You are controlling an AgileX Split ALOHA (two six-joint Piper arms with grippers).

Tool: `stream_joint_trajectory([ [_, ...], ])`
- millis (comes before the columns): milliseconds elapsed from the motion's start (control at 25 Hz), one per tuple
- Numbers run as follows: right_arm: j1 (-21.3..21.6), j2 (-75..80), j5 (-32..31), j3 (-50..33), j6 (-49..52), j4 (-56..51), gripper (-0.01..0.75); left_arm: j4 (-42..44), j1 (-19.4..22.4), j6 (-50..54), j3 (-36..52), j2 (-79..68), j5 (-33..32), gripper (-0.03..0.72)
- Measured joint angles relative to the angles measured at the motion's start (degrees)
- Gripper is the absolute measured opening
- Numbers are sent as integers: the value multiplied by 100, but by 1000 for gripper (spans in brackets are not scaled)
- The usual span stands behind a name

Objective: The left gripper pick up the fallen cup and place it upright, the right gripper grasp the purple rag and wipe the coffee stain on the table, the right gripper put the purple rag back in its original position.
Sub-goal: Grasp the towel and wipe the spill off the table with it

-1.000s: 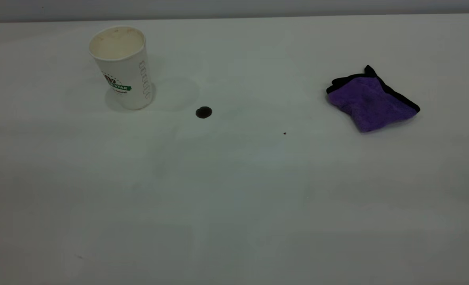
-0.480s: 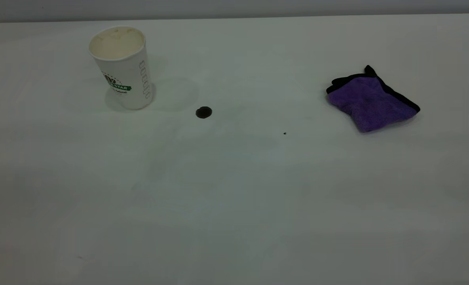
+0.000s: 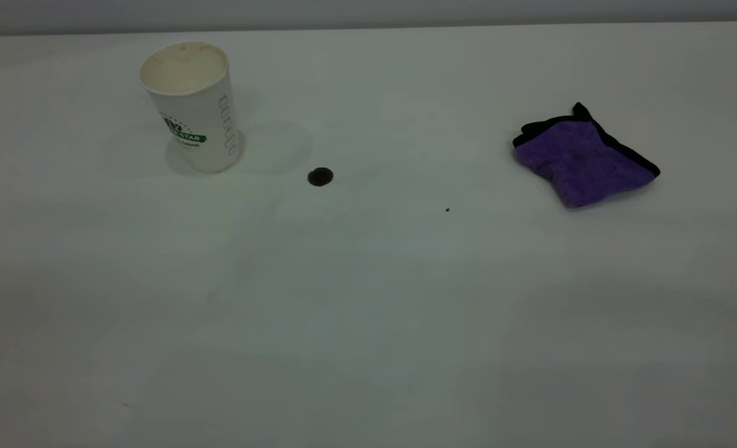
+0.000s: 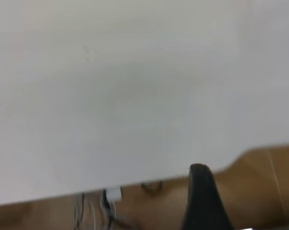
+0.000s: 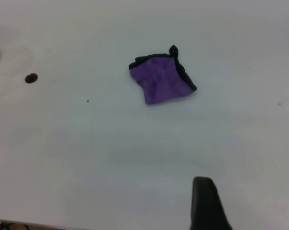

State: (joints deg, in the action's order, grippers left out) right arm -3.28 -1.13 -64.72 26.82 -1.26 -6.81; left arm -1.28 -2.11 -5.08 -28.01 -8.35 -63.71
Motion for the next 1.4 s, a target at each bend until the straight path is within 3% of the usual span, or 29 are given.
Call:
stream_joint_trajectory([
  [200,0,0,5,0,0,-58,493,0,409,0,-5,923,-68,526],
  [600,0,530,278,271,-673,-554,519,0,451,5,-5,953,-105,526],
  [840,5,2523,1194,914,-1326,-680,583,0,451,5,-5,958,-112,526],
  [1200,5,5988,3205,987,-3235,-2502,584,0,451,5,-5,958,-120,526],
  [1400,-4,8135,3427,1544,-3726,-2863,584,0,451,5,-5,958,-120,526],
])
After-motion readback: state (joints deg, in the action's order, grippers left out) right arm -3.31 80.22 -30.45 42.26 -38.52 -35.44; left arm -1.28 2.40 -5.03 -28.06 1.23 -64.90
